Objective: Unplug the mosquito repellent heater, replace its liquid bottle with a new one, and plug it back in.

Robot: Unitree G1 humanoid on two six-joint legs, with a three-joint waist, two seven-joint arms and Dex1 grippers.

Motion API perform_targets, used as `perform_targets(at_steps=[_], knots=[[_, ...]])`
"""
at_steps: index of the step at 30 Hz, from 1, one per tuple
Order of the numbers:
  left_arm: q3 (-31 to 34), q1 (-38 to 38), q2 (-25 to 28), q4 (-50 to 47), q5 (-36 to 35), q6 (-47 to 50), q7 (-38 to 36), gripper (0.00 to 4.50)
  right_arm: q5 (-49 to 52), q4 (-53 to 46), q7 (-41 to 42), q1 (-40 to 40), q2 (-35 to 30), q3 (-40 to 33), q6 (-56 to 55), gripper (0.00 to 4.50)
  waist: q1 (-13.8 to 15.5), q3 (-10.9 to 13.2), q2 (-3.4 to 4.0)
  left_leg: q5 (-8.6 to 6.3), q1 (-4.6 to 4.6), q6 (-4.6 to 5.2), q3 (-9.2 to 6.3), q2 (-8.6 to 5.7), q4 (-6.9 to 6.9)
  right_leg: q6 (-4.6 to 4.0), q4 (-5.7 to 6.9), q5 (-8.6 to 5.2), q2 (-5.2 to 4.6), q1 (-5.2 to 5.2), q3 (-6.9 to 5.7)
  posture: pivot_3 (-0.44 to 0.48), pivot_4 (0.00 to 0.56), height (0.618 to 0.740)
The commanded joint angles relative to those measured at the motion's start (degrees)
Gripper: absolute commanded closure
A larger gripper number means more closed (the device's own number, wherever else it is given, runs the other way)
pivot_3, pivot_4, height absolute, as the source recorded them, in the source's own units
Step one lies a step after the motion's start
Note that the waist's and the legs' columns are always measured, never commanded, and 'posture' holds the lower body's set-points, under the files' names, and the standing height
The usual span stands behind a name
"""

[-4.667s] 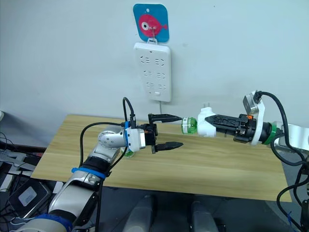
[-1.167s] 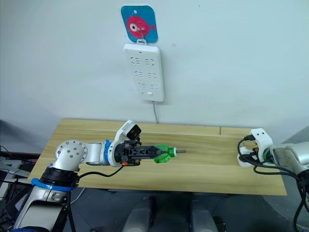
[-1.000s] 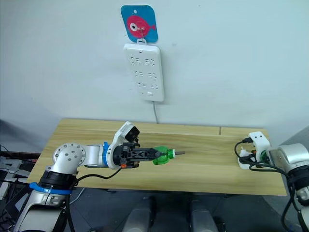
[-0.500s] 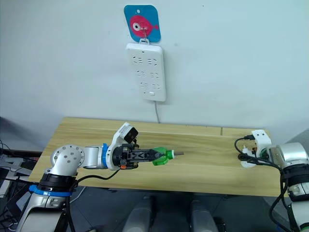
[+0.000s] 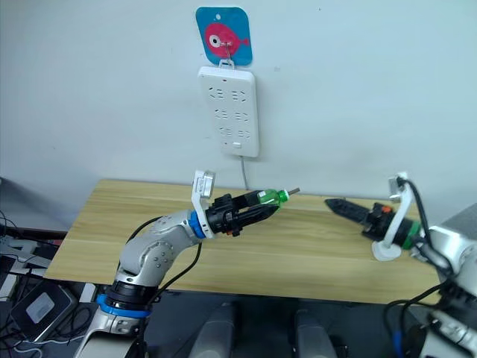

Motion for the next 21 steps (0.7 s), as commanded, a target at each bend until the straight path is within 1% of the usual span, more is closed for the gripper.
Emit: perform_targets(at_steps=[1,3,6,10,14,17,20,21], knots=[[-2.09,-0.51,-1.81,-2.31,3.87,-5.90,-0.15,2.24,19.90,-7.55,-22.17,2.94,1.38,8.82,-16.69,0.03,-0.42,0.00,0.01,0.00,-0.07,0.00,0.08,-0.03,0.01,0.08,-0.01,0.05,-0.05,-0.07,0.06,0.190,0.229,0.740],[-2.79,-0.55,-1.90,-2.48,4.67,-6.80,-1.21,2.24,25.47,-9.33,-29.85,3.21,0.91,13.57,-24.29,0.03,-0.84,0.00,0.01,0.00,-0.13,0.00,0.14,-0.07,0.14,0.27,-0.06,0.13,-0.10,-0.08,0.12,0.195,0.226,0.740],[-2.95,-0.51,-1.70,-2.41,4.69,-6.59,-2.04,2.24,28.63,-10.90,-35.59,2.23,-0.45,18.63,-31.78,0.03,-1.43,0.00,0.01,0.01,-0.10,0.02,0.12,-0.06,0.25,0.33,-0.04,0.22,-0.10,-0.06,0.11,0.194,0.223,0.740],[-3.29,0.18,-1.05,-3.79,4.34,-6.16,-2.89,2.24,28.85,-12.04,-37.28,1.87,-1.49,22.13,-37.41,0.03,-1.81,-0.01,0.01,0.04,-0.08,0.04,0.05,-0.02,0.26,0.28,0.00,0.25,-0.04,-0.05,0.07,0.195,0.218,0.740],[-3.70,0.33,-1.17,-4.30,4.57,-6.42,-2.87,2.24,28.85,-13.43,-35.84,1.98,-3.09,25.30,-39.45,0.03,-1.87,-0.01,0.02,0.03,-0.11,0.04,0.05,-0.02,0.18,0.26,-0.03,0.23,-0.04,-0.06,0.06,0.197,0.213,0.740],[-3.92,0.44,-1.35,-4.60,4.70,-6.46,-2.88,2.24,28.85,-14.56,-35.67,2.46,-3.51,27.03,-41.21,0.63,-1.90,-0.01,0.02,0.03,-0.10,0.04,0.00,0.03,0.15,0.24,-0.02,0.22,0.02,-0.07,0.02,0.198,0.213,0.740],[-3.97,0.87,-1.22,-4.98,4.79,-6.60,-2.95,2.24,28.85,-15.19,-35.76,2.88,-3.62,27.61,-42.97,1.68,-1.91,-0.02,0.03,0.03,-0.09,0.04,-0.03,0.04,0.17,0.23,0.00,0.22,0.03,-0.07,0.01,0.201,0.208,0.740],[-3.96,0.95,-1.21,-5.03,4.83,-6.62,-2.95,2.24,28.85,-15.36,-35.61,3.00,-3.67,27.67,-43.42,2.11,-1.91,-0.02,0.03,0.03,-0.10,0.04,-0.02,0.04,0.18,0.23,0.00,0.22,0.03,-0.06,0.02,0.201,0.208,0.740]])
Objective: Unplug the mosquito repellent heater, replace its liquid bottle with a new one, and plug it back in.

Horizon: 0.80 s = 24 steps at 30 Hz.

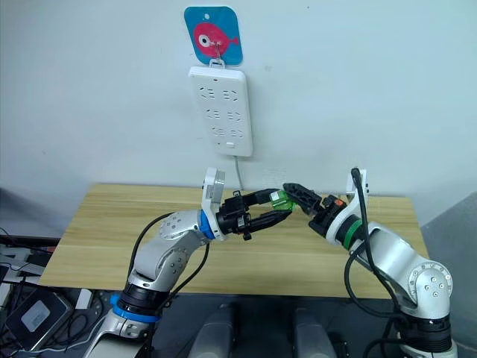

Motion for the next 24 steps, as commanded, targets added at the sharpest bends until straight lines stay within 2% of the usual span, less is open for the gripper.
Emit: perform_targets(at_steps=[1,4,6,8,9,12,13,16,19,22,24], knots=[[-0.38,0.21,-0.29,-3.23,0.07,-0.90,-0.23,2.24,1.42,-2.69,1.00,0.27,-0.41,-0.06,-2.12,2.46,0.00,0.00,0.00,0.00,0.00,0.00,0.01,0.00,0.01,0.00,0.00,0.00,0.00,0.00,0.01,0.201,0.208,0.740],[-0.45,0.26,-0.45,-3.36,0.37,-0.95,0.06,2.24,1.42,-3.30,0.89,0.11,0.01,0.24,-3.38,3.60,0.01,0.00,0.00,0.00,-0.01,0.00,0.02,-0.01,0.03,0.00,0.00,0.00,-0.02,0.00,0.02,0.201,0.208,0.740],[-0.54,0.24,-0.61,-3.24,0.77,-1.13,0.42,2.24,1.42,-3.42,0.91,0.04,-0.35,0.60,-3.55,3.64,0.00,-0.01,0.01,0.00,0.00,0.00,0.02,-0.01,0.02,0.00,0.00,0.00,-0.02,0.00,0.02,0.203,0.200,0.740],[-0.65,0.22,-0.70,-2.79,1.70,-1.49,1.11,1.49,1.42,-3.12,0.85,0.50,-1.10,0.77,-3.41,3.64,0.01,-0.02,0.01,0.00,0.00,0.00,0.01,0.00,0.02,0.00,0.00,0.00,-0.01,0.00,0.00,0.203,0.200,0.740],[-0.80,0.29,-0.34,-2.60,2.08,-1.38,0.97,1.25,1.42,-2.57,0.89,1.01,-1.84,0.41,-3.31,3.64,0.01,-0.02,0.01,0.00,0.00,0.00,0.01,-0.01,0.02,0.00,0.00,0.00,-0.01,0.00,0.01,0.203,0.200,0.740],[-1.00,0.16,1.82,-2.50,2.62,0.01,-0.43,0.27,0.13,0.27,2.24,2.69,-6.48,-1.18,-2.25,3.64,0.05,-0.02,0.01,0.00,-0.01,0.00,0.02,-0.02,0.01,0.00,0.00,0.00,-0.01,0.00,0.01,0.206,0.201,0.740],[-1.26,-0.26,3.04,-2.53,2.97,0.37,-1.37,0.01,-5.01,1.60,4.36,3.35,-8.76,-1.16,-1.28,3.64,0.05,-0.02,0.01,0.00,-0.01,0.00,0.03,-0.02,0.02,0.00,-0.01,0.00,-0.02,0.00,0.02,0.210,0.206,0.740],[-2.59,-1.60,5.75,-2.79,4.34,0.59,-3.45,0.00,-23.21,4.45,11.67,4.43,-13.40,1.56,-1.57,3.64,0.09,-0.02,0.02,0.00,0.01,0.00,0.06,-0.02,0.03,-0.01,0.00,0.01,-0.02,0.00,0.04,0.212,0.209,0.740],[-5.16,-2.83,7.28,-2.31,7.39,-0.67,-4.93,0.00,-49.27,7.84,21.65,3.90,-18.05,11.52,-7.16,3.64,0.21,-0.04,0.06,0.00,0.04,0.00,0.06,-0.02,0.04,-0.02,0.01,0.01,-0.02,0.00,0.03,0.219,0.208,0.740],[-7.24,-3.17,7.88,-1.40,9.00,-1.27,-6.70,0.00,-72.59,15.56,27.33,2.80,-18.80,20.61,-18.04,3.64,0.35,-0.06,0.08,0.00,0.05,0.00,0.11,-0.02,0.03,-0.02,-0.01,0.00,-0.02,-0.01,0.05,0.223,0.209,0.740],[-8.43,-3.73,7.83,-0.07,10.68,-2.04,-7.13,0.00,-84.31,24.55,29.11,1.89,-16.28,24.07,-26.61,3.64,0.43,-0.06,0.08,0.00,0.04,0.00,0.14,-0.03,0.01,-0.02,-0.02,0.00,-0.02,-0.06,0.05,0.227,0.210,0.740]])
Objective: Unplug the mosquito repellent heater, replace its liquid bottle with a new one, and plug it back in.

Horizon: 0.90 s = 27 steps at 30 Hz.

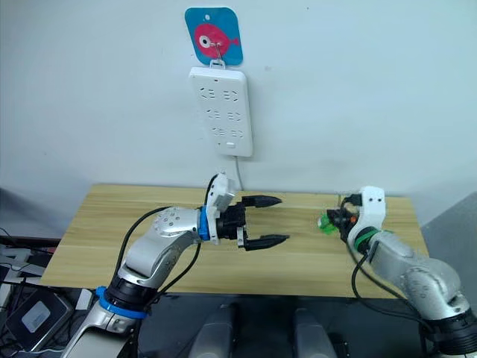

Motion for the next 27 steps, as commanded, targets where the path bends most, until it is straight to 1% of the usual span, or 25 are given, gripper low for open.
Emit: perform_targets(at_steps=[1,5,8,11,13,14,17,19,21,23,25,27], knots=[[-1.92,-1.27,-0.08,0.79,2.65,-2.06,-1.16,0.00,-20.78,12.60,4.14,-1.49,3.55,4.42,-15.19,3.64,0.17,0.00,0.00,0.00,0.01,0.00,0.01,0.00,-0.01,0.00,0.01,0.00,0.00,0.00,0.00,0.227,0.210,0.740],[-1.58,-2.23,-1.33,3.20,4.66,-4.10,0.26,0.00,-30.55,24.54,6.54,-2.86,8.38,3.40,-23.65,3.64,0.76,0.00,0.00,0.00,0.00,0.00,0.02,0.00,-0.01,0.00,0.05,0.00,0.03,-0.04,0.00,0.237,0.221,0.740],[-1.03,-2.16,-2.29,4.26,4.97,-4.97,1.08,0.00,-33.46,30.95,7.91,-3.82,11.57,1.21,-26.38,3.64,0.96,0.00,0.00,0.00,0.00,-0.01,0.04,0.00,0.02,0.01,0.05,0.01,0.02,-0.02,0.03,0.239,0.226,0.740],[-0.64,-1.70,-2.78,4.12,4.93,-5.31,1.69,0.00,-34.53,33.83,9.54,-3.92,14.19,-1.46,-28.13,3.64,1.08,0.00,0.00,0.01,0.01,-0.01,0.03,0.00,0.04,0.02,0.07,0.02,0.02,0.00,0.03,0.236,0.230,0.740],[-0.48,-1.25,-2.91,3.74,4.63,-4.73,1.80,0.00,-35.22,34.49,11.22,-3.69,15.36,-2.82,-29.26,2.90,1.12,0.00,0.00,0.01,0.02,-0.01,0.01,0.00,0.03,0.01,0.09,0.02,0.02,0.03,0.02,0.236,0.233,0.740],[-0.37,-1.02,-2.90,3.58,4.56,-4.48,1.92,0.00,-35.55,34.17,11.74,-3.40,15.80,-3.53,-29.38,2.63,1.11,0.00,0.00,0.01,0.04,-0.01,0.01,0.01,0.03,0.01,0.09,0.02,0.02,0.04,0.02,0.235,0.233,0.740],[0.53,-0.13,-3.03,3.94,5.02,-4.54,3.73,0.00,-36.46,30.11,12.71,-1.89,15.75,-5.77,-28.53,1.53,1.17,0.00,0.01,0.01,0.05,-0.01,0.01,0.01,0.02,0.01,0.10,0.02,0.02,0.04,0.02,0.231,0.239,0.740],[1.84,1.50,-3.18,4.28,5.72,-5.33,6.18,0.00,-36.69,24.16,13.70,-0.71,14.82,-7.34,-27.17,0.74,1.17,0.00,0.01,0.00,0.04,-0.01,0.01,0.01,0.02,0.01,0.10,0.02,0.01,0.04,0.02,0.231,0.239,0.740],[2.71,5.13,-2.22,3.10,6.42,-5.91,7.89,0.00,-36.28,16.53,15.89,-0.10,13.61,-8.60,-24.71,0.09,0.90,0.00,0.03,0.00,0.05,-0.01,0.02,0.02,0.02,0.01,0.10,0.02,0.01,0.04,0.05,0.229,0.245,0.740],[4.16,10.80,-1.41,0.88,7.51,-7.39,10.74,0.00,-33.52,8.46,19.78,-0.51,12.52,-9.13,-19.80,0.04,0.65,0.00,0.06,0.00,0.10,-0.01,0.06,0.05,0.00,0.01,0.12,0.02,0.01,0.04,0.10,0.221,0.255,0.740],[7.02,18.77,-1.51,-2.04,8.72,-9.53,15.81,0.00,-28.04,0.39,26.64,-1.89,10.73,-7.82,-12.56,0.04,0.48,0.01,0.07,0.00,0.15,-0.01,0.04,0.11,-0.06,0.00,0.12,0.01,0.02,0.04,0.09,0.220,0.264,0.740],[9.39,26.08,-2.10,-4.72,10.15,-11.44,20.59,0.00,-24.36,-5.19,32.95,-3.22,8.25,-6.11,-6.80,0.04,0.49,0.07,0.06,-0.01,0.21,-0.01,0.01,0.15,-0.16,-0.07,0.11,-0.03,0.01,0.08,0.07,0.230,0.272,0.740]])
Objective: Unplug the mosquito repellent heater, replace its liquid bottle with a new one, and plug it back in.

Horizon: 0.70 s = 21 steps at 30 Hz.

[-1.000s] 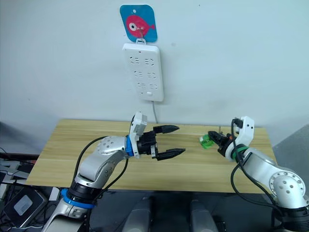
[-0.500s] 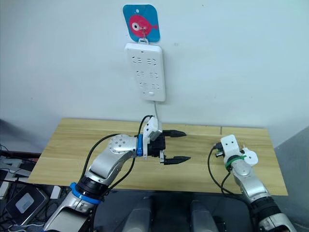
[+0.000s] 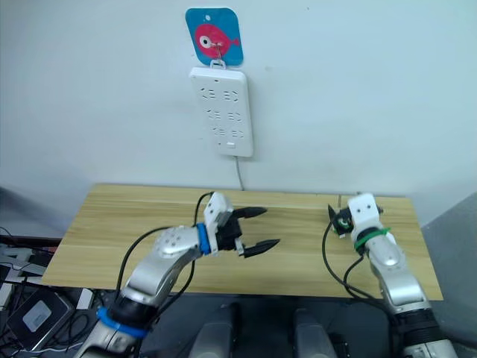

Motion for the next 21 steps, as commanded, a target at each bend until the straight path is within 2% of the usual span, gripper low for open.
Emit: perform_targets(at_steps=[1,4,6,8,11,14,17,21], knots=[[4.66,9.85,-1.36,-6.43,2.21,-3.92,8.57,0.00,7.00,-10.66,10.34,-2.15,-3.17,2.49,9.37,0.04,0.29,0.03,0.03,0.00,0.01,0.00,-0.05,0.00,-0.02,-0.02,0.00,-0.01,-0.03,0.01,-0.04,0.234,0.273,0.740],[9.43,18.75,-4.57,-9.66,2.46,-3.96,16.43,0.00,10.78,-14.35,15.89,-4.32,-5.05,3.65,15.23,0.04,1.08,0.23,0.01,0.00,0.00,0.00,-0.18,0.03,-0.01,-0.17,-0.01,-0.10,-0.25,0.06,-0.02,0.244,0.284,0.740],[14.20,23.05,-6.72,-8.04,3.55,-4.96,22.54,0.00,12.79,-15.71,20.77,-6.13,-6.41,5.71,18.32,0.04,1.87,0.52,0.09,0.01,0.00,0.00,-0.12,0.04,0.02,-0.56,-0.01,-0.34,-0.46,0.13,-0.09,0.262,0.293,0.740],[16.51,24.24,-7.87,-4.12,4.78,-7.80,25.71,0.00,13.52,-16.36,25.39,-8.07,-7.77,8.09,19.90,0.04,2.20,0.95,0.06,0.02,0.02,0.00,0.13,0.06,0.06,-0.57,-0.03,-0.37,-0.60,0.16,-0.09,0.286,0.303,0.740],[16.93,21.25,-8.64,3.82,7.27,-14.07,27.98,0.00,13.06,-15.79,27.97,-10.84,-7.52,10.00,21.03,0.04,2.65,1.39,0.07,0.03,-0.01,0.00,0.21,-0.01,0.07,-0.49,-0.06,-0.40,-0.89,0.16,-0.11,0.300,0.309,0.740],[16.61,14.86,-10.48,12.92,7.75,-18.12,29.51,0.00,11.46,-13.50,27.86,-13.44,-6.10,10.79,21.21,0.04,3.76,1.54,0.04,0.02,-0.15,-0.01,0.35,-0.10,0.08,-0.29,-0.15,-0.43,-0.90,0.10,-0.24,0.320,0.318,0.740],[16.72,8.81,-12.05,21.32,7.19,-20.91,29.65,0.00,11.69,-13.51,27.69,-14.83,-5.26,10.15,23.12,0.04,5.03,1.75,-0.21,0.02,-0.26,-0.03,0.44,-0.20,0.07,0.34,-0.16,-0.17,-0.90,0.02,-0.27,0.317,0.323,0.740],[16.38,2.24,-13.03,31.08,7.45,-23.94,29.84,0.00,12.51,-15.67,28.10,-14.98,-5.98,9.25,25.86,0.04,5.40,1.99,-0.39,-0.04,-0.29,-0.11,0.49,-0.22,0.01,0.42,-0.25,-0.20,-0.90,0.02,-0.27,0.296,0.322,0.740]])
